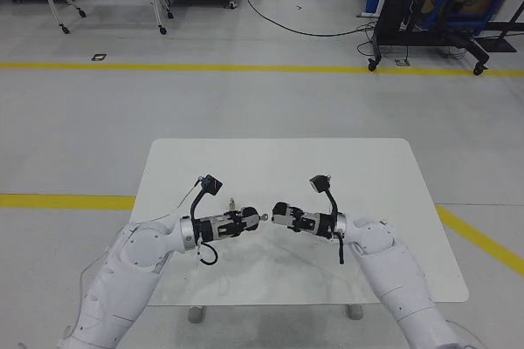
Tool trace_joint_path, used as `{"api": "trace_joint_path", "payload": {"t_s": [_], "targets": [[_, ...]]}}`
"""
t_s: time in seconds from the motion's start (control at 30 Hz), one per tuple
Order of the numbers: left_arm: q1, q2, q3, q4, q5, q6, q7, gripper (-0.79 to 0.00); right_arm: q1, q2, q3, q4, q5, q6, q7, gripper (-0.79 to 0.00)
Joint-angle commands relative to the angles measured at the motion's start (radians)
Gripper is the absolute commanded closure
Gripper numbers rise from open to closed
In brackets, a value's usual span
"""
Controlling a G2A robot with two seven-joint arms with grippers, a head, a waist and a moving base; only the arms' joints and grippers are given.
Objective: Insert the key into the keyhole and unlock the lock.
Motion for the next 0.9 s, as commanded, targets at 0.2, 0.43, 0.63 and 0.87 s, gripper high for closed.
{"api": "trace_joint_path", "payload": {"t_s": [0.2, 0.43, 0.63, 0.87], "targets": [[-0.012, 0.004, 0.023, 0.007, 0.003, -0.015, -0.026, 0.0, 0.01, 0.009, -0.029, 0.016, 0.029, 0.019, 0.022, -0.222], [-0.019, 0.008, 0.034, 0.013, -0.004, -0.014, -0.034, 0.0, 0.022, 0.016, -0.046, 0.021, 0.037, 0.024, 0.007, -0.169], [-0.024, 0.01, 0.044, 0.016, 0.003, -0.003, -0.028, 0.0, 0.02, 0.022, -0.068, 0.006, 0.072, 0.025, 0.027, -0.157], [-0.026, 0.014, 0.048, 0.017, 0.002, 0.01, -0.013, 0.0, 0.027, 0.03, -0.084, 0.005, 0.081, 0.024, 0.031, -0.052]]}}
